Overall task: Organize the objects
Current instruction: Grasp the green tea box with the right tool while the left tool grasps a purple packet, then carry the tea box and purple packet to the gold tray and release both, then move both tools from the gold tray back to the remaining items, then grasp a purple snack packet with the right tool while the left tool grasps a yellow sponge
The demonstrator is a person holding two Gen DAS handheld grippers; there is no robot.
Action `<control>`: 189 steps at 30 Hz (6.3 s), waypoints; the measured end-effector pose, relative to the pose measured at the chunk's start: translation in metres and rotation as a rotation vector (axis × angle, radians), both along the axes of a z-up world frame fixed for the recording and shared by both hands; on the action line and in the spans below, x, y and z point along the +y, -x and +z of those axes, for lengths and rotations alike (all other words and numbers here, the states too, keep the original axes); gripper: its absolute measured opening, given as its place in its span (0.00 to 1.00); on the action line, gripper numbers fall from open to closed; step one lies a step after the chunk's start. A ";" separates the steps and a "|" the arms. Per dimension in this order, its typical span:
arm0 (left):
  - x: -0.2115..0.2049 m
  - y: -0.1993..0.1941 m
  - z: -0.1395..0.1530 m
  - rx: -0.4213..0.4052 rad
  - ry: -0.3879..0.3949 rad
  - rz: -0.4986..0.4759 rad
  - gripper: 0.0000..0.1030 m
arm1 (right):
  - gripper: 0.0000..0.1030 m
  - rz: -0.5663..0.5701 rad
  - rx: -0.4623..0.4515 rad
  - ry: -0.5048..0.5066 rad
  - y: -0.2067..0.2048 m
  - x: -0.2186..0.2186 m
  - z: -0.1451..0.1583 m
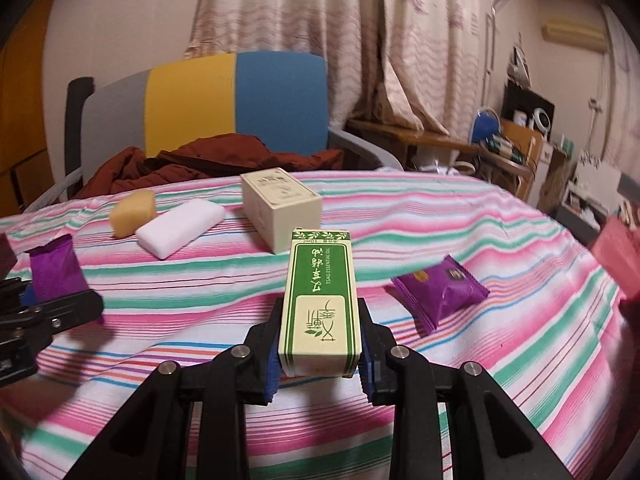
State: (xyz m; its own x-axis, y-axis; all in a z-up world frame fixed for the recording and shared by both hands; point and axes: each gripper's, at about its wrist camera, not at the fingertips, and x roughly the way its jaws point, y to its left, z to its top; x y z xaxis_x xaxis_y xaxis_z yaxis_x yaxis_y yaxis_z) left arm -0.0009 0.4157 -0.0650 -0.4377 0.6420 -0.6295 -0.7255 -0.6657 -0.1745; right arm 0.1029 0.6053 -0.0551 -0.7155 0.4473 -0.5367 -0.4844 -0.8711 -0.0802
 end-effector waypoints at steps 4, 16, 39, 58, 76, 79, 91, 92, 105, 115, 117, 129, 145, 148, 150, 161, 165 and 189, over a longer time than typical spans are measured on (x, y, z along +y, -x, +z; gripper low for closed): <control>-0.014 -0.013 0.001 0.019 0.007 -0.005 0.40 | 0.30 0.048 -0.017 -0.070 0.004 -0.018 0.002; -0.065 -0.005 -0.013 -0.104 -0.045 0.074 0.40 | 0.30 0.130 -0.051 0.022 -0.004 -0.065 0.009; -0.244 -0.027 0.036 -0.094 -0.137 0.190 0.40 | 0.30 0.495 0.060 0.264 0.014 -0.235 0.055; -0.360 0.065 0.039 -0.154 -0.171 0.454 0.40 | 0.30 0.716 0.031 0.296 0.033 -0.333 0.071; -0.423 0.068 0.038 -0.178 -0.205 0.580 0.40 | 0.43 0.802 -0.069 0.376 0.065 -0.399 0.049; -0.418 0.068 0.039 -0.169 -0.184 0.565 0.40 | 0.52 0.801 -0.053 0.387 0.063 -0.400 0.050; -0.440 0.082 0.035 -0.208 -0.152 0.647 0.40 | 0.63 0.762 -0.026 0.447 0.056 -0.383 0.047; -0.439 0.083 0.034 -0.219 -0.140 0.646 0.44 | 0.63 0.763 -0.026 0.449 0.056 -0.383 0.046; -0.457 0.061 0.053 -0.107 -0.191 0.792 0.57 | 0.63 0.753 -0.011 0.470 0.051 -0.375 0.046; -0.423 0.081 0.034 -0.290 -0.217 0.567 0.60 | 0.63 0.742 0.002 0.483 0.049 -0.370 0.047; -0.407 0.084 0.026 -0.312 -0.173 0.545 0.60 | 0.63 0.742 0.007 0.484 0.048 -0.369 0.047; -0.401 0.057 0.063 -0.086 -0.122 0.674 0.64 | 0.65 0.675 0.032 0.503 0.045 -0.342 0.046; -0.280 0.016 0.061 -0.114 -0.031 0.329 0.66 | 0.70 0.513 0.008 0.424 0.038 -0.265 0.038; -0.253 0.006 0.062 -0.112 -0.025 0.253 0.66 | 0.70 0.455 -0.003 0.430 0.034 -0.239 0.030; -0.235 0.001 0.061 -0.119 -0.017 0.204 0.66 | 0.70 0.406 -0.010 0.434 0.032 -0.217 0.025; -0.163 -0.018 0.033 -0.203 0.049 0.060 0.66 | 0.69 -0.038 0.010 0.379 -0.001 -0.045 0.017; -0.155 -0.017 0.026 -0.228 0.055 0.059 0.66 | 0.69 -0.213 0.058 0.374 -0.016 0.023 0.021; -0.093 0.009 0.011 -0.258 0.124 0.022 0.66 | 0.41 -0.355 -0.037 0.388 0.025 0.137 -0.009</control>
